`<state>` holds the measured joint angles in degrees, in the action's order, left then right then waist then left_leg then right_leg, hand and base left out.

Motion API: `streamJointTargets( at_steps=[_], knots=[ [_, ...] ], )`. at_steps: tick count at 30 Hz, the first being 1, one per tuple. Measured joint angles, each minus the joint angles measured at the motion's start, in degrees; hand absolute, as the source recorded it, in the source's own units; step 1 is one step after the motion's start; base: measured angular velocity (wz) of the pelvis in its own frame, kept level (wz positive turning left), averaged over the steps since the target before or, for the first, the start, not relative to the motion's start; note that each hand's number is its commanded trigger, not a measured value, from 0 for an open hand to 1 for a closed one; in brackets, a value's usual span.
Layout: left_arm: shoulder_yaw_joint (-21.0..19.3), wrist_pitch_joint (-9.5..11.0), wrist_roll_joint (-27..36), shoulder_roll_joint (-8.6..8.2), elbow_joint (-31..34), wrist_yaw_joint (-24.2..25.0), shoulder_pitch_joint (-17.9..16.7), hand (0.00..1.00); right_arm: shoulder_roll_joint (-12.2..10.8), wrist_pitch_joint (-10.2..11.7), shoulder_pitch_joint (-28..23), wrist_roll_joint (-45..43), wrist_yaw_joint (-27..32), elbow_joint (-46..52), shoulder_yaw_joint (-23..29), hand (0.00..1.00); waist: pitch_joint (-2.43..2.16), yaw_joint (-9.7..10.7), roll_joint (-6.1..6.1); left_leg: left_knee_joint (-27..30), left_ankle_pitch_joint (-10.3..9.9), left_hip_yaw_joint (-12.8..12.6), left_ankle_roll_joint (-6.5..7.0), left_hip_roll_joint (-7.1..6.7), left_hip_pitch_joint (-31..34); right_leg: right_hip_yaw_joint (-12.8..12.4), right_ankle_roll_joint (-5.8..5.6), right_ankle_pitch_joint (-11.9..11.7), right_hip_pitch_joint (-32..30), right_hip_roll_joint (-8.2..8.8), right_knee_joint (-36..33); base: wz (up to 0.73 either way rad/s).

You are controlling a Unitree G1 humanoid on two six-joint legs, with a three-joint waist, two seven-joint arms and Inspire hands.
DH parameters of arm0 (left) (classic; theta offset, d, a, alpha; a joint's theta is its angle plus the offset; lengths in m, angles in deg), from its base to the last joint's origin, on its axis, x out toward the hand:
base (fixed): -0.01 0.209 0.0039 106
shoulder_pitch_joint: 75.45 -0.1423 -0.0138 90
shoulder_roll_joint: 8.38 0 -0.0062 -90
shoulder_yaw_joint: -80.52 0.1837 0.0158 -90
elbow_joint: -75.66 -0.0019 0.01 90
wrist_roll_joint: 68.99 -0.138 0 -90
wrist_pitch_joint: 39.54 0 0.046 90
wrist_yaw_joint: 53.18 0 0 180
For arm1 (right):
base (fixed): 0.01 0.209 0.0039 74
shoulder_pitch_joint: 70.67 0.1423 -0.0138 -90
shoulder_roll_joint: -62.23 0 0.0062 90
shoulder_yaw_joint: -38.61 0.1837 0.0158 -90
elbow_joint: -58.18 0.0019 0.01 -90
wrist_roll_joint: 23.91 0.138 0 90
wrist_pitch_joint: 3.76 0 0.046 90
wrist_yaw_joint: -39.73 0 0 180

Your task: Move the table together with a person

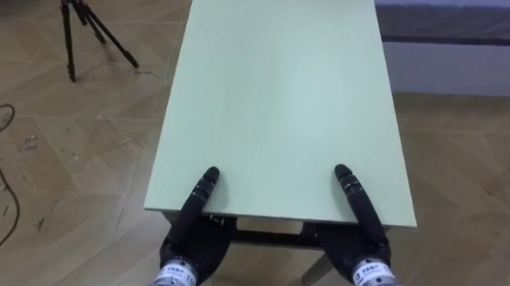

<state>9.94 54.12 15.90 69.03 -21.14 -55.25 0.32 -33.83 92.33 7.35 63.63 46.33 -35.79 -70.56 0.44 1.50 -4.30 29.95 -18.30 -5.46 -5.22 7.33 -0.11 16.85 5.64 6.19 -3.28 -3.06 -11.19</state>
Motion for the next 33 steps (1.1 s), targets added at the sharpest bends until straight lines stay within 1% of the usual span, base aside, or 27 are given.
streamJointTargets(
  at_steps=[1,3,4,5,6,8,9,11,12,14,15,17,18,19,20,21,22,23,24,25,26,28,29,30,31,32,33],
  knots=[
    [0.0,0.06,0.0,-0.09,0.0,0.1,0.6,1.0,0.0,-0.07,0.49,-0.45,0.0,0.17,0.49,1.0,0.19,0.66,-0.54,-1.62,-0.57,0.73,0.02,0.84,-1.23,0.97,0.12,-0.07,-1.95,0.04,-1.12,0.25],
    [0.05,0.4,-0.06,-0.24,0.0,0.04,1.85,1.0,-0.14,-0.42,1.43,-0.41,0.06,0.16,0.95,1.0,0.24,1.44,-0.58,-8.35,-1.92,1.55,0.19,0.9,-3.32,1.77,0.05,-0.11,-5.26,0.59,-4.02,0.22],
    [0.1,0.4,-0.07,0.05,-0.01,-0.49,3.03,1.0,-0.76,-0.79,1.8,-0.7,0.2,0.14,1.82,1.0,0.26,1.53,-0.57,-11.96,-2.62,1.47,1.24,0.57,-3.66,1.76,-0.49,-0.46,-7.29,1.08,-5.33,0.14],
    [0.3,0.37,-0.02,0.33,-0.01,-1.11,3.69,1.0,-1.35,-1.31,1.68,-1.42,0.26,0.13,2.9,1.0,0.31,1.55,-0.44,-13.35,-2.9,1.35,2.42,-0.22,-3.46,1.47,-1.12,-0.94,-8.36,1.74,-5.81,0.09],
    [0.31,0.37,0.07,0.39,-0.01,-1.22,3.69,1.0,-1.43,-1.48,1.58,-1.67,0.3,0.14,3.06,1.0,0.31,1.48,-0.41,-13.38,-2.65,1.11,3.0,-0.68,-3.27,1.14,-1.42,-1.55,-8.72,2.09,-5.82,-0.08],
    [0.38,-0.14,0.66,0.52,0.0,-1.45,3.38,1.0,-1.8,-2.58,1.45,-2.38,0.34,0.13,3.87,1.0,0.38,1.31,-0.49,-13.59,-1.56,0.79,4.93,-2.99,-2.72,-0.5,-2.57,-3.23,-9.65,3.82,-5.55,-0.17],
    [0.45,-0.26,0.74,0.51,-0.01,-1.49,3.37,1.0,-1.7,-2.73,1.45,-2.39,0.33,0.13,4.03,1.0,0.39,1.3,-0.51,-13.72,-1.36,0.72,5.29,-3.45,-2.57,-0.86,-2.91,-3.65,-9.96,4.19,-5.59,-0.12],
    [0.63,-0.77,1.05,0.44,-0.02,-1.68,2.97,1.0,-1.42,-3.07,1.13,-3.13,0.36,0.13,4.45,1.0,0.43,0.99,-0.42,-14.52,-0.44,0.13,6.91,-5.29,-2.52,-1.92,-3.68,-5.02,-10.78,5.61,-5.66,-0.14],
    [0.61,-0.84,1.15,0.49,-0.02,-1.68,2.8,1.0,-1.39,-3.16,1.01,-3.36,0.36,0.13,4.55,1.0,0.44,0.99,-0.39,-14.53,-0.29,-0.12,7.18,-5.65,-2.46,-2.16,-3.89,-5.33,-10.89,5.93,-5.66,-0.12],
    [0.61,-1.23,1.79,0.75,-0.02,-1.91,2.49,1.0,-1.04,-3.79,0.91,-4.11,0.35,0.14,4.78,1.0,0.38,1.06,-0.2,-14.45,0.46,-1.14,8.48,-7.13,-1.82,-3.32,-4.68,-7.09,-11.75,7.11,-5.62,-0.13],
    [0.61,-1.3,1.9,0.8,-0.02,-1.91,2.47,1.0,-1.03,-3.97,0.97,-4.22,0.35,0.14,4.94,1.0,0.38,1.02,-0.21,-14.44,0.6,-1.44,8.74,-7.35,-1.42,-3.5,-4.87,-7.71,-11.99,7.34,-5.48,-0.11],
    [0.48,-1.64,2.09,0.83,-0.09,-1.92,2.24,1.0,-1.34,-4.9,0.71,-4.44,0.37,0.15,5.52,1.0,0.41,1.14,0.3,-14.49,1.49,-2.7,10.23,-8.71,-1.06,-5.31,-6.16,-9.5,-12.64,8.47,-5.41,-0.06],
    [0.48,-1.79,2.05,0.84,-0.09,-1.95,2.14,1.0,-1.33,-4.95,0.54,-4.45,0.37,0.15,5.54,1.0,0.4,1.11,0.55,-14.48,1.68,-3.09,10.54,-9.08,-1.0,-6.03,-6.56,-9.76,-12.69,8.8,-5.47,-0.04],
    [0.28,-2.16,2.19,0.84,-0.09,-2.11,1.91,1.0,-1.49,-5.03,0.32,-4.54,0.55,0.15,5.55,1.0,0.38,1.04,0.83,-14.31,1.98,-5.12,11.08,-9.31,-0.6,-6.64,-7.06,-10.1,-12.88,9.24,-5.91,0.15],
    [0.04,-2.99,2.31,1.06,-0.18,-2.38,2.04,1.0,-1.77,-4.9,-0.12,-4.58,0.63,0.15,5.64,1.0,0.49,1.46,1.23,-14.13,2.24,-8.83,11.56,-9.26,-0.26,-6.62,-8.54,-7.75,-13.87,10.81,-10.98,0.34],
    [0.07,-3.6,2.31,1.15,-0.42,-2.68,2.3,1.0,-1.91,-4.82,-0.74,-4.58,0.63,0.23,5.84,1.0,0.44,1.84,1.48,-14.09,2.34,-10.55,11.74,-9.24,-0.36,-6.41,-8.92,-4.92,-14.43,11.94,-16.17,0.65],
    [0.2,-4.17,2.15,1.09,-0.7,-3.09,2.45,1.0,-2.35,-4.7,-1.68,-4.52,0.63,0.25,6.1,1.0,0.27,2.8,2.28,-14.22,2.51,-13.31,12.04,-9.34,-0.84,-6.6,-9.41,-0.41,-14.83,13.87,-26.92,0.66],
    [0.27,-4.66,2.04,1.46,-0.69,-3.26,2.44,1.0,-3.08,-4.64,-2.55,-4.54,0.61,0.35,6.55,1.0,0.22,2.95,3.43,-14.45,2.72,-15.4,12.42,-9.9,-1.24,-7.61,-10.17,2.41,-14.37,15.64,-35.78,0.51],
    [0.24,-4.83,2.06,1.68,-0.68,-3.25,2.36,1.0,-3.19,-4.71,-2.86,-4.54,0.59,0.52,6.58,1.0,0.22,2.75,3.92,-14.47,2.73,-16.21,12.44,-10.22,-1.23,-7.9,-10.31,3.24,-13.65,16.58,-38.8,0.04],
    [0.01,-5.15,2.08,1.8,-0.67,-3.23,2.06,1.0,-3.16,-4.86,-3.05,-4.62,0.47,0.66,6.47,1.0,0.23,1.76,4.49,-14.31,2.74,-17.44,12.47,-10.91,-1.17,-8.68,-10.51,3.8,-11.85,18.35,-42.5,-0.43],
    [-0.19,-5.16,2.08,1.61,-0.67,-3.13,1.73,1.0,-3.1,-4.88,-3.01,-4.8,0.47,0.71,6.29,1.0,0.19,0.49,4.72,-14.07,2.7,-18.1,12.52,-11.38,-0.99,-8.9,-10.67,3.91,-9.14,19.9,-43.21,-0.59],
    [-0.76,-5.11,2.23,1.37,-0.6,-2.71,1.27,1.0,-2.88,-4.68,-2.72,-4.85,0.47,0.86,5.45,1.0,0.25,-0.78,5.35,-12.95,2.68,-17.6,12.54,-11.87,0.25,-8.89,-10.84,3.67,-5.16,21.5,-40.31,-0.63],
    [-1.24,-5.09,2.32,1.32,-0.55,-2.16,0.85,1.0,-2.42,-4.15,-2.17,-4.86,0.47,0.86,4.45,1.0,0.51,-1.67,5.74,-11.35,2.66,-17.2,12.51,-11.71,1.67,-9.39,-12.67,6.57,-3.39,21.26,-36.2,-0.57],
    [-1.26,-5.1,2.43,1.32,-0.54,-2.17,0.75,1.0,-2.19,-4.07,-2.09,-4.89,0.47,0.86,4.26,1.0,0.64,-1.94,5.74,-10.35,2.66,-16.41,12.47,-11.41,2.5,-9.36,-12.84,7.29,-3.02,20.5,-34.68,-0.51],
    [-1.33,-5.07,2.45,1.27,-0.33,-2.14,0.16,1.0,-1.86,-4.16,-2.11,-4.89,0.47,0.85,4.12,1.0,0.73,-2.74,5.32,-9.01,2.78,-14.26,12.24,-10.49,3.54,-9.28,-12.81,7.46,-2.48,19.09,-32.48,-0.38],
    [-1.28,-5.09,2.22,1.42,-0.04,-2.16,0.03,1.0,-1.72,-4.27,-2.18,-4.71,0.47,0.82,4.08,1.0,0.86,-3.7,5.22,-8.53,3.08,-13.33,11.74,-9.5,4.12,-9.29,-12.74,7.7,-1.6,17.66,-30.0,-0.28],
    [-1.27,-5.09,2.13,1.57,0.17,-2.2,0.04,1.0,-1.77,-4.26,-2.16,-4.64,0.47,0.82,4.05,1.0,0.86,-3.87,5.22,-8.33,3.2,-12.95,11.52,-9.03,4.7,-9.12,-12.71,8.02,-1.19,17.01,-28.48,-0.11]
  ],
)
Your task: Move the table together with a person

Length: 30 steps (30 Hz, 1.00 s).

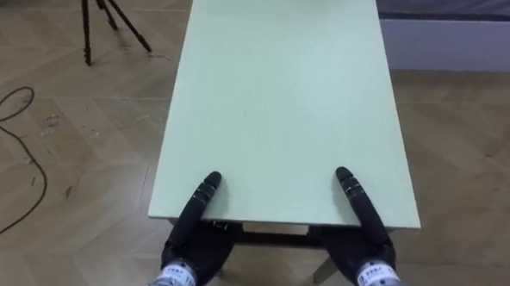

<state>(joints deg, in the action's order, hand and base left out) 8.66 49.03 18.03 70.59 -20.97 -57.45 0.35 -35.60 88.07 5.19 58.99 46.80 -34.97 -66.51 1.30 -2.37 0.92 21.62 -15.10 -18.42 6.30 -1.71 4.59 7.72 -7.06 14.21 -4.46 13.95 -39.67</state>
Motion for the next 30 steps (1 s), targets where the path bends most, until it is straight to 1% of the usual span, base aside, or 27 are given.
streamJointTargets(
  at_steps=[1,2,3,4,6,7,8,9,11,12,14,16,18,19,20,21,22,23,24,25,26,27,28,29,30],
  knots=[
    [-0.01,0.03,-0.26,0.32,0.62,-0.08,0.0,1.0,-0.34,0.18,0.1,-0.2,-0.06,0.01,-0.01,1.0,-0.02,-0.09,0.22,0.05,0.25,0.33,-0.42,0.35,1.37,0.37,0.36,1.16,0.42,-0.64,3.14,-0.03],
    [-0.14,0.21,-0.44,0.53,1.39,-0.07,0.01,1.0,-0.5,0.31,0.42,-0.2,-0.72,0.02,0.07,1.0,0.01,-0.2,0.39,0.34,0.32,0.23,-0.54,0.48,3.2,0.14,0.52,2.34,-0.02,-1.02,5.64,-0.08],
    [-0.35,0.19,-0.48,0.66,1.88,-0.07,0.01,1.0,-0.55,0.34,0.61,-0.16,-1.11,0.04,0.09,1.0,-0.03,-0.2,0.51,0.6,0.34,-0.07,-0.54,0.54,4.15,0.08,0.47,2.82,-0.53,-1.06,6.6,-0.19],
    [-0.71,0.2,-1.07,0.47,2.63,-0.07,0.02,1.0,-0.75,0.29,1.07,-0.11,-1.44,0.05,0.08,1.0,-0.02,-0.66,0.55,1.77,0.35,-0.5,-0.52,0.95,5.71,0.21,0.32,3.52,-0.64,-1.31,8.6,-0.29],
    [-1.4,0.13,-1.56,0.5,2.85,-0.2,0.15,1.0,-1.26,0.32,1.26,-0.12,-1.42,0.04,-0.01,1.0,-0.06,-2.0,0.65,2.17,0.35,-1.57,-0.51,1.65,6.46,0.16,0.37,3.78,-0.25,-1.91,11.52,-0.34],
    [-1.43,0.03,-1.43,0.57,2.88,-0.22,0.38,1.0,-1.56,0.71,1.31,-0.03,-1.42,-0.07,-0.3,1.0,0.12,-2.44,1.0,2.23,0.51,-1.92,-0.58,1.96,6.91,0.27,0.39,3.76,0.26,-2.28,13.66,-0.24],
    [-1.49,0.13,-1.43,0.75,2.88,-0.22,0.43,1.0,-1.57,1.37,1.5,0.06,-1.43,-0.38,-0.96,1.0,0.13,-2.45,1.36,2.01,0.76,-1.93,-0.65,2.24,7.44,0.37,0.44,3.72,0.85,-2.69,15.86,-0.15],
    [-1.52,0.19,-1.68,0.75,2.9,-0.21,0.46,1.0,-1.6,1.59,1.51,0.08,-1.43,-0.39,-1.13,1.0,0.11,-2.45,1.48,2.13,0.87,-1.91,-0.67,2.4,7.71,0.4,0.5,3.65,1.12,-2.9,16.8,-0.03],
    [-1.45,0.2,-1.7,0.87,2.98,-0.22,0.46,1.0,-1.61,1.83,1.54,0.04,-1.43,-0.39,-1.21,1.0,0.11,-2.34,1.53,2.12,1.58,-1.76,-0.94,3.19,8.36,1.78,0.79,2.52,2.04,-3.83,20.03,0.0],
    [-1.44,0.2,-1.71,0.88,3.0,-0.26,0.47,1.0,-1.61,1.83,1.52,0.05,-1.43,-0.39,-1.2,1.0,0.11,-2.27,1.54,2.08,1.8,-1.57,-1.01,3.38,8.58,2.03,0.93,2.18,2.17,-4.15,20.62,0.07],
    [-1.44,0.21,-1.75,1.03,3.02,-0.29,0.44,1.0,-1.99,1.94,1.51,0.12,-2.05,-1.11,-1.18,1.0,0.13,-1.39,1.64,1.99,2.89,-0.2,-1.45,4.26,9.5,4.08,1.74,0.62,2.79,-5.43,22.71,0.2],
    [-1.38,0.33,-1.86,1.02,3.04,-0.28,0.43,1.0,-2.05,2.02,1.49,0.38,-2.14,-1.24,-1.2,1.0,0.11,-0.73,1.69,2.21,3.78,0.61,-1.6,4.67,10.23,5.15,2.27,-0.01,3.0,-6.12,23.69,0.23],
    [-1.39,0.39,-2.25,1.03,3.13,-0.32,0.49,1.0,-2.05,2.02,1.49,0.81,-2.27,-1.52,-1.22,1.0,0.11,-0.68,1.64,2.15,4.42,1.43,-1.93,5.28,10.97,5.87,2.89,-0.56,2.93,-6.92,24.12,0.17],
    [-1.39,0.37,-2.5,1.23,3.13,-0.39,0.49,1.0,-2.01,1.98,1.46,1.24,-2.43,-1.9,-1.21,1.0,0.09,-0.28,1.59,2.2,4.88,1.83,-2.08,5.73,11.34,6.59,3.25,-0.77,2.85,-7.42,24.1,0.15],
    [-1.34,0.37,-2.73,1.66,3.13,-0.38,0.49,1.0,-1.8,1.87,1.51,1.37,-2.6,-2.29,-1.19,1.0,0.05,-0.31,1.48,2.19,5.33,2.04,-2.37,6.22,11.51,6.55,3.69,-1.04,2.72,-7.97,24.24,0.11],
    [-1.28,0.38,-2.63,1.81,3.12,-0.38,0.49,1.0,-1.83,1.86,1.5,1.61,-2.6,-2.36,-1.29,1.0,0.03,-0.32,1.45,2.24,5.73,2.15,-2.49,6.31,11.5,6.59,3.86,-1.12,2.78,-8.16,24.36,0.07],
    [-1.12,0.42,-2.68,1.98,3.11,-0.38,0.47,1.0,-1.75,2.06,1.48,1.94,-2.62,-2.47,-1.65,1.0,0.02,-0.51,1.02,2.2,6.47,2.82,-2.76,6.51,11.65,6.67,4.34,-1.41,2.89,-8.78,24.64,0.09],
    [-1.04,0.42,-2.62,2.09,3.08,-0.38,0.36,1.0,-1.68,2.03,1.45,2.26,-2.69,-2.84,-1.65,1.0,0.0,-0.71,0.68,2.18,7.27,3.13,-3.21,7.06,11.78,6.73,4.95,-1.77,2.84,-9.56,24.88,0.08],
    [-1.05,0.44,-2.58,2.09,3.08,-0.41,0.33,1.0,-1.77,2.02,1.45,2.28,-2.72,-3.0,-1.65,1.0,0.0,-0.93,0.49,1.99,7.84,3.5,-3.57,7.22,11.8,6.56,5.36,-2.01,2.83,-9.99,25.13,0.04],
    [-0.71,0.44,-2.62,2.09,3.08,-0.56,0.36,1.0,-1.75,2.01,1.45,2.28,-2.71,-3.03,-1.66,1.0,0.0,-1.1,-0.02,1.37,9.17,4.52,-4.56,7.24,11.95,6.36,6.4,-2.65,2.85,-10.94,25.78,0.16],
    [-0.46,0.54,-2.63,2.13,3.08,-0.77,0.53,1.0,-1.79,2.04,1.46,2.25,-2.69,-3.03,-1.62,1.0,-0.08,-1.0,-0.24,-0.81,11.49,5.49,-6.35,7.12,11.9,6.27,7.57,-3.4,2.66,-11.93,27.17,0.26],
    [-0.36,0.58,-2.63,2.13,3.08,-0.9,0.74,1.0,-1.78,2.22,1.47,2.25,-2.69,-3.04,-1.6,1.0,-0.12,-0.9,-0.29,-2.19,12.81,6.48,-7.84,6.88,11.89,6.41,8.42,-4.0,2.39,-12.36,27.93,0.25],
    [-0.47,0.71,-2.61,1.99,3.05,-1.08,1.31,1.0,-1.56,2.43,1.81,2.25,-2.74,-3.06,-1.33,1.0,-0.05,-1.17,-0.37,-1.91,13.92,7.82,-10.08,7.41,12.37,7.91,9.73,-5.15,1.61,-12.36,28.91,-0.36],
    [-0.72,1.5,-2.07,1.43,2.9,-1.08,0.33,1.0,-1.18,1.69,3.24,2.16,-2.73,-4.52,-1.7,1.0,-0.01,-2.92,-1.32,8.27,9.09,7.44,-8.65,9.77,12.96,10.72,10.95,-5.56,1.26,-12.99,28.12,-0.77],
    [-0.94,2.01,-1.55,1.13,2.9,-1.08,-0.64,1.0,-1.0,1.12,4.08,1.95,-2.48,-5.35,-2.19,1.0,-0.1,-3.39,-1.9,14.13,6.79,7.53,-8.73,10.68,12.92,12.07,11.61,-5.35,1.32,-13.38,27.69,-1.17]
  ],
)
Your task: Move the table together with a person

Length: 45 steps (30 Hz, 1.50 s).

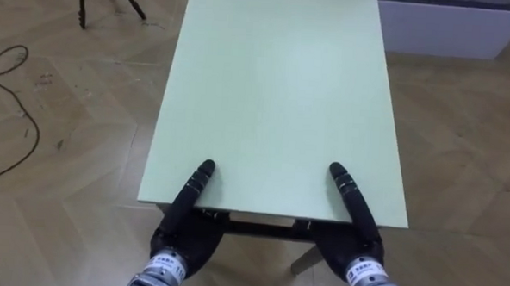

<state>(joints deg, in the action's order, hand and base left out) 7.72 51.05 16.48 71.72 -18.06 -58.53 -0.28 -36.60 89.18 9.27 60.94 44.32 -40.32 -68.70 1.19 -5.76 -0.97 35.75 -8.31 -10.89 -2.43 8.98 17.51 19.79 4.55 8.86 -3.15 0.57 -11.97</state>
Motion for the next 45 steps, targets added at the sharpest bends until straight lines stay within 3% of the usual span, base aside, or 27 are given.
streamJointTargets(
  at_steps=[1,2,4,6,10,12,14,16,18,19,20,22,23,24,26,27,28,29,31,33,34,36,37,38,41,43,45],
  knots=[
    [-0.08,0.44,0.73,-0.74,0.04,0.03,-1.77,1.0,0.66,-0.71,0.63,-0.57,0.83,-0.15,-0.84,1.0,-0.34,-0.56,-1.91,11.28,-2.69,0.16,0.08,1.7,-0.29,1.75,0.97,0.52,0.26,-0.92,-0.61,-0.74],
    [-0.13,0.4,1.15,-1.23,0.01,0.04,-2.85,1.0,1.43,-0.99,0.57,-0.99,0.95,-0.13,-1.08,1.0,-0.59,-0.43,-3.07,19.72,-3.29,0.46,0.5,2.3,-1.3,3.24,1.63,0.93,0.4,-1.54,-1.51,-0.37],
    [-0.13,0.32,1.11,-1.26,0.05,0.5,-3.16,1.0,1.55,-1.01,0.53,-1.05,0.8,-0.09,-1.05,1.0,-0.25,1.16,-2.92,25.45,-3.1,0.52,0.17,2.17,-4.13,5.08,2.68,1.93,-1.07,-1.78,-3.59,0.43],
    [-0.21,0.2,1.11,-1.35,0.07,0.56,-3.12,1.0,1.46,-1.0,0.52,-1.04,0.68,0.03,-0.95,1.0,-0.15,2.21,-2.9,25.06,-2.39,0.55,-1.0,2.31,-8.26,5.57,3.39,2.44,-3.07,-2.18,-5.28,0.43],
    [-0.4,-0.06,1.47,-1.02,0.07,0.51,-2.23,1.0,1.34,-0.84,0.6,-0.84,0.64,0.64,-0.89,1.0,-0.02,3.16,-3.95,13.57,-3.07,-0.04,-2.16,2.27,-16.6,8.3,4.75,2.13,-7.33,-2.6,-7.78,0.26],
    [-0.45,0.04,1.49,-0.8,0.05,0.35,-1.78,1.0,1.1,-0.8,1.14,-0.77,0.65,0.59,-0.87,1.0,0.06,4.7,-4.44,5.83,-7.05,-0.36,-4.24,2.09,-19.33,9.9,4.95,1.5,-8.48,-2.47,-8.1,0.35],
    [-0.51,0.45,1.51,-0.98,0.05,-0.29,-1.12,1.0,1.37,-0.72,1.61,-0.97,0.65,1.09,-1.03,1.0,-0.04,6.38,-5.01,-3.23,-9.9,-0.07,-4.4,0.31,-21.52,11.12,4.86,-0.53,-10.11,-1.5,-7.35,0.3],
    [-0.54,0.65,1.56,-0.91,0.05,-0.33,-0.49,1.0,1.36,-0.53,2.15,-0.91,0.51,1.06,-1.06,1.0,-0.25,7.5,-5.79,-9.63,-12.06,0.26,-4.37,0.04,-22.51,10.79,4.68,-2.01,-12.04,-1.14,-7.13,0.4],
    [-0.32,0.61,1.72,-0.86,-0.36,-0.86,1.26,1.0,1.14,-0.45,2.22,0.13,0.17,1.09,-0.31,1.0,-0.19,8.62,-6.03,-16.6,-13.69,0.38,-3.98,0.17,-23.54,7.0,3.54,-3.35,-14.43,-0.68,-8.34,0.65],
    [0.24,0.69,1.59,-0.89,-0.88,-1.68,2.75,1.0,1.03,-0.59,2.01,0.51,0.06,1.1,0.57,1.0,-0.2,9.2,-5.99,-21.67,-13.64,0.13,-3.94,-0.21,-24.66,3.02,2.21,-4.51,-15.87,-0.47,-9.07,0.63],
    [0.73,1.11,1.36,-0.69,-1.19,-2.09,3.96,1.0,1.23,-1.05,2.07,0.58,0.02,1.15,1.41,1.0,-0.22,10.0,-5.92,-24.77,-12.9,-0.27,-2.66,-1.87,-25.72,0.98,0.88,-5.43,-17.25,-0.48,-9.83,0.41],
    [0.89,1.5,1.74,-0.62,-2.03,-1.89,3.82,1.0,0.93,-2.37,2.15,0.32,0.04,0.67,1.87,1.0,-0.38,9.17,-5.66,-25.44,-12.23,-0.46,-1.46,-3.85,-26.09,0.06,0.84,-7.48,-17.7,-0.17,-9.01,-0.35],
    [0.88,1.5,1.87,-0.71,-2.26,-1.74,3.6,1.0,0.68,-2.66,2.12,0.24,0.04,0.57,1.92,1.0,-0.37,8.58,-5.77,-25.28,-12.22,-0.11,-1.44,-3.98,-26.12,-0.04,0.88,-8.19,-17.33,-0.01,-8.17,-0.74],
    [0.81,1.5,2.16,-0.93,-2.55,-1.41,3.06,1.0,0.38,-3.16,2.05,-0.3,0.03,0.51,2.17,1.0,-0.39,7.79,-5.79,-23.95,-12.4,0.13,-1.31,-4.95,-25.62,-1.36,0.24,-9.82,-16.73,0.76,-5.78,-0.26],
    [2.14,1.26,2.02,-1.63,-5.44,-1.25,5.57,1.0,-0.27,-2.95,0.67,-1.52,-0.8,0.44,3.97,1.0,-0.11,9.12,-4.85,-20.61,-13.88,0.54,-0.45,-4.6,-20.46,-10.74,-3.61,-13.1,-17.44,2.99,-4.51,0.64],
    [2.81,1.26,1.56,-1.32,-6.09,-1.28,6.86,1.0,-0.89,-3.06,0.0,-1.37,-1.34,0.43,5.12,1.0,-0.14,9.49,-3.69,-20.51,-13.86,-0.28,0.33,-4.58,-19.06,-12.76,-4.58,-13.66,-18.16,3.96,-4.66,0.9],
    [3.28,1.54,1.13,-0.89,-6.2,-1.2,7.45,1.0,-1.48,-3.37,-0.78,-1.54,-2.02,0.32,6.43,1.0,-0.43,10.1,-2.12,-19.06,-12.12,-3.38,2.2,-5.45,-18.1,-13.22,-6.28,-15.28,-19.22,4.48,-4.67,0.13],
    [3.19,2.05,1.5,-0.75,-6.2,-0.69,6.22,1.0,-2.17,-4.38,-1.02,-1.97,-1.99,-0.18,6.54,1.0,-0.69,9.48,-1.54,-18.37,-12.09,-4.3,2.26,-5.94,-18.63,-11.93,-6.19,-17.25,-18.43,4.37,-3.31,-0.31],
    [3.18,1.63,2.45,-0.51,-6.44,-0.67,4.58,1.0,-2.23,-5.45,-1.97,-2.31,-1.48,-0.35,6.44,1.0,-0.57,7.79,-1.73,-18.21,-12.1,-3.96,2.3,-7.29,-20.6,-9.89,-5.75,-18.16,-16.09,4.47,-2.01,-0.69],
    [3.19,0.92,2.68,-0.48,-6.48,-0.67,3.63,1.0,-1.83,-5.58,-2.62,-2.71,-1.45,-0.34,6.34,1.0,-0.6,8.83,-1.67,-18.02,-11.81,-4.1,3.01,-8.76,-20.95,-8.38,-5.48,-18.44,-15.26,6.37,-1.85,0.0],
    [3.18,0.39,2.44,-0.59,-6.49,-0.68,3.38,1.0,-1.79,-5.58,-2.69,-3.04,-1.45,-0.33,6.34,1.0,-0.57,10.36,-1.62,-18.27,-11.3,-4.99,4.14,-9.51,-20.83,-8.37,-5.96,-18.77,-15.13,7.53,-2.12,0.4],
    [3.16,0.25,2.4,-0.83,-6.49,-0.7,3.27,1.0,-1.69,-5.54,-2.74,-3.02,-1.24,-0.31,6.37,1.0,-0.39,10.87,-1.2,-18.41,-10.66,-7.58,5.31,-10.11,-20.76,-8.95,-7.15,-19.87,-15.16,8.47,-2.2,0.24],
    [3.17,0.03,2.3,-0.63,-6.53,-0.73,3.28,1.0,-1.67,-5.59,-2.98,-2.85,-0.98,-0.29,6.36,1.0,-0.25,11.15,-1.01,-18.55,-10.42,-10.95,5.81,-9.75,-20.71,-8.52,-7.72,-17.88,-15.42,9.32,-5.3,0.47],
    [3.24,-0.91,2.15,-0.51,-6.64,-0.78,3.31,1.0,-1.72,-5.33,-4.58,-2.39,-0.97,0.68,6.59,1.0,-0.23,12.06,-0.86,-18.81,-9.9,-13.88,6.72,-9.58,-21.07,-7.7,-7.64,-10.15,-15.77,10.85,-15.34,0.62],
    [3.18,-2.08,1.08,-0.27,-6.44,-0.49,3.02,1.0,-1.6,-4.79,-7.43,-0.97,-0.97,2.54,6.64,1.0,-0.08,11.32,0.77,-20.34,-9.52,-18.19,7.39,-11.15,-22.45,-8.62,-7.34,0.21,-15.52,13.36,-33.15,0.31],
    [2.96,-2.1,1.21,-0.3,-6.43,-0.46,2.43,1.0,-1.02,-4.28,-7.43,-0.87,-0.97,2.97,5.48,1.0,0.14,10.21,0.93,-19.87,-9.56,-19.77,7.47,-11.76,-22.15,-8.97,-7.1,1.48,-15.45,13.65,-33.72,-0.45],
    [2.59,-2.18,2.04,-0.45,-6.14,0.02,1.12,1.0,-0.39,-4.07,-7.36,-0.87,-0.97,3.02,4.24,1.0,0.24,9.91,1.0,-19.93,-9.62,-17.87,7.59,-12.02,-22.08,-10.46,-7.53,1.04,-15.48,12.58,-31.72,-0.51]
  ],
)
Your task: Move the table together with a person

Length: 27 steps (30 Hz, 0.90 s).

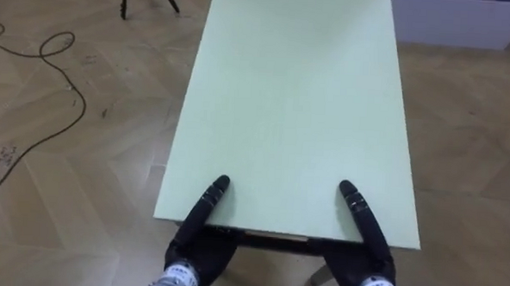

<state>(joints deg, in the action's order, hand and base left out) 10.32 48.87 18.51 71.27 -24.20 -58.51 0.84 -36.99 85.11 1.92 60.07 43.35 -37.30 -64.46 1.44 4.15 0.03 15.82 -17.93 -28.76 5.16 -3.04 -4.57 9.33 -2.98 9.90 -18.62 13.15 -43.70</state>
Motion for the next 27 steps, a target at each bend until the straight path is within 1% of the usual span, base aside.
streamJointTargets(
  at_steps=[1,2,3,4,5,6,7,8,9,10,11,12,13,14,15,17,18,20,21,22,23,24,25,26,27],
  knots=[
    [-0.49,0.01,-0.08,-0.05,0.73,0.38,-0.81,1.0,0.06,-0.12,0.33,-0.04,0.0,0.0,-0.39,1.0,0.03,-0.42,0.05,-0.2,0.1,3.28,0.21,0.23,1.31,-1.75,-1.03,-0.59,0.07,-2.17,2.56,-0.4],
    [-0.93,0.06,-0.16,0.36,1.9,0.38,-0.96,1.0,-0.3,-0.23,0.79,-0.04,-0.01,0.26,-0.46,1.0,0.01,-0.59,0.04,-0.18,0.08,3.53,0.67,1.27,3.3,-2.54,-1.69,-0.69,-0.19,-2.88,3.73,-0.16],
    [-0.96,0.04,-0.12,0.48,2.01,0.36,-0.66,1.0,-0.56,-0.09,0.69,-0.01,-0.01,0.45,-0.42,1.0,-0.05,0.12,0.38,0.38,0.0,1.86,0.83,1.44,4.14,-1.75,-1.66,0.09,-0.23,-2.05,1.1,0.45],
    [-0.82,-0.28,-0.38,0.53,2.0,-0.37,0.32,1.0,-0.74,0.47,0.08,0.64,-0.01,0.83,-0.42,1.0,-0.16,0.94,1.46,0.89,0.09,-1.61,1.07,1.11,4.58,-0.61,-1.63,2.25,0.94,0.51,-5.75,0.47],
    [-0.87,-0.36,-0.49,0.63,2.03,-0.67,0.62,1.0,-0.38,0.8,0.11,1.18,0.01,0.84,-0.38,1.0,-0.15,0.14,2.37,0.82,0.42,-2.96,1.7,0.37,5.09,-1.09,-2.05,3.71,2.86,1.89,-9.5,0.15],
    [-0.88,-0.36,-0.47,0.77,2.15,-0.66,0.51,1.0,-0.31,0.79,0.25,1.14,0.04,0.83,-0.41,1.0,-0.13,-0.51,2.48,0.87,0.46,-4.03,1.77,0.23,5.26,-1.38,-2.18,4.0,4.12,2.28,-9.87,-0.62],
    [-0.98,-0.36,-0.47,0.75,2.31,-0.66,0.17,1.0,0.2,0.78,0.5,1.01,0.09,0.84,-0.7,1.0,-0.11,-2.28,2.41,1.42,0.46,-5.49,1.78,0.24,5.77,-1.48,-2.38,4.28,7.71,3.09,-7.65,-0.85],
    [-1.06,-0.36,-0.48,0.57,2.37,-0.64,0.04,1.0,0.47,0.8,0.71,1.01,0.09,0.84,-0.89,1.0,-0.09,-3.75,2.36,2.29,0.47,-5.29,1.77,0.45,6.54,-1.22,-3.5,6.96,11.41,3.42,-2.17,-0.8],
    [-1.2,-0.36,-0.47,0.45,2.52,-0.64,-0.03,1.0,0.43,0.8,0.84,1.01,0.09,0.87,-0.94,1.0,-0.1,-4.55,2.4,2.91,0.48,-5.08,1.74,0.67,7.14,-0.96,-4.25,8.65,12.95,3.31,1.16,-0.57],
    [-1.44,-0.37,-0.48,0.43,2.76,-0.65,-0.14,1.0,0.48,0.85,1.29,1.1,0.21,0.87,-1.35,1.0,-0.11,-4.85,2.37,4.43,0.56,-4.62,1.6,1.4,8.46,0.67,-4.11,10.44,14.81,2.51,6.4,-0.44],
    [-1.53,-0.35,-0.47,0.95,3.26,-0.65,-0.14,1.0,0.61,0.94,1.79,1.18,0.31,0.88,-1.56,1.0,-0.12,-5.7,2.27,5.48,0.96,-2.91,1.06,2.13,10.16,0.77,-3.98,10.85,14.96,1.39,10.0,-0.42],
    [-1.61,-0.26,-0.52,1.15,3.53,-0.65,-0.14,1.0,0.55,1.02,2.06,1.19,0.32,0.87,-1.78,1.0,-0.12,-6.17,2.26,5.87,1.28,-2.11,0.85,2.59,11.08,0.74,-3.98,10.85,14.93,0.47,11.62,-0.41],
    [-1.68,0.17,-0.58,1.68,4.1,-0.65,-0.16,1.0,0.39,1.18,2.6,1.17,0.33,0.86,-2.22,1.0,-0.13,-6.55,2.42,5.96,2.15,-0.79,0.57,3.04,12.59,0.92,-3.87,10.79,15.01,-0.75,14.74,-0.23],
    [-1.89,0.29,-0.56,1.97,4.48,-0.66,-0.16,1.0,0.27,1.54,3.02,1.12,0.33,0.86,-2.63,1.0,-0.14,-6.51,2.58,6.07,2.86,-0.77,0.52,3.57,13.69,1.36,-3.67,10.67,15.12,-1.41,17.17,-0.11],
    [-2.0,0.28,-0.58,1.98,4.66,-0.74,-0.15,1.0,0.28,1.69,3.14,1.1,0.33,0.86,-2.71,1.0,-0.14,-6.43,2.6,6.15,3.12,-0.71,0.51,3.8,14.19,1.8,-3.51,10.59,15.09,-1.67,18.06,0.0],
    [-2.36,0.27,-0.94,1.96,5.22,-1.1,-0.15,1.0,0.0,1.77,3.47,1.2,0.33,0.78,-2.75,1.0,-0.12,-6.39,2.67,6.38,3.99,-0.74,0.29,5.07,15.56,1.87,-1.66,9.41,15.09,-3.36,21.25,-0.08],
    [-2.42,0.27,-1.03,1.95,5.39,-1.31,-0.15,1.0,-0.16,1.79,3.48,1.2,0.33,0.74,-2.75,1.0,-0.12,-6.5,2.67,6.54,4.15,-0.77,0.23,5.51,15.92,1.92,-1.34,9.01,15.06,-3.75,21.87,-0.12],
    [-2.44,0.26,-1.33,2.1,6.27,-1.97,-0.24,1.0,-0.42,1.95,3.45,1.53,0.33,0.63,-2.92,1.0,-0.1,-7.36,2.71,6.61,4.84,-0.81,0.04,6.79,16.65,1.93,-0.58,7.54,14.84,-5.17,23.54,-0.12],
    [-2.51,0.26,-1.64,2.14,6.47,-2.09,-0.24,1.0,-0.46,2.26,3.45,1.64,0.33,0.63,-3.11,1.0,-0.1,-7.47,2.7,6.64,5.08,-0.73,-0.01,7.08,16.96,2.09,-0.36,7.18,14.81,-5.46,24.09,-0.06],
    [-2.74,0.25,-2.26,2.03,6.56,-2.11,-0.23,1.0,-0.68,2.56,3.48,1.91,0.29,0.37,-3.28,1.0,-0.09,-7.49,2.69,6.65,5.59,-0.49,-0.05,7.65,17.48,2.4,-0.04,6.41,14.83,-6.12,25.03,0.07],
    [-2.8,0.25,-2.78,2.01,6.55,-2.22,-0.23,1.0,-0.67,2.78,3.49,2.0,-0.08,-0.28,-3.28,1.0,-0.09,-7.2,2.56,7.04,5.89,0.04,-0.03,8.2,18.06,3.06,0.34,5.72,15.1,-6.78,25.91,0.14],
    [-2.8,0.24,-2.89,2.0,6.54,-2.29,-0.23,1.0,-0.69,2.88,3.49,2.01,-0.27,-0.64,-3.26,1.0,-0.05,-6.98,2.45,7.33,6.0,0.55,-0.07,8.48,18.32,3.43,0.45,5.33,15.42,-7.17,26.5,0.21],
    [-2.81,0.21,-3.58,1.93,6.54,-2.37,-0.21,1.0,-0.82,3.02,3.5,2.17,-0.68,-1.19,-3.27,1.0,-0.08,-6.85,2.33,7.73,6.3,0.93,-0.07,9.14,18.99,3.95,0.81,4.69,15.59,-7.86,27.33,0.21],
    [-2.86,0.22,-4.0,1.87,6.55,-2.36,-0.15,1.0,-0.81,3.07,3.49,2.22,-0.69,-1.21,-3.27,1.0,-0.13,-6.61,2.11,7.8,6.86,1.64,-0.12,9.47,19.8,4.51,1.13,4.01,15.61,-8.46,28.08,0.23],
    [-2.85,0.2,-3.84,1.82,6.55,-2.36,-0.07,1.0,-0.78,3.11,3.54,2.23,-0.74,-1.2,-3.24,1.0,-0.13,-6.45,1.84,7.75,7.21,2.21,-0.07,9.5,20.24,5.06,1.27,3.72,15.6,-8.66,28.21,0.31]
  ],
)
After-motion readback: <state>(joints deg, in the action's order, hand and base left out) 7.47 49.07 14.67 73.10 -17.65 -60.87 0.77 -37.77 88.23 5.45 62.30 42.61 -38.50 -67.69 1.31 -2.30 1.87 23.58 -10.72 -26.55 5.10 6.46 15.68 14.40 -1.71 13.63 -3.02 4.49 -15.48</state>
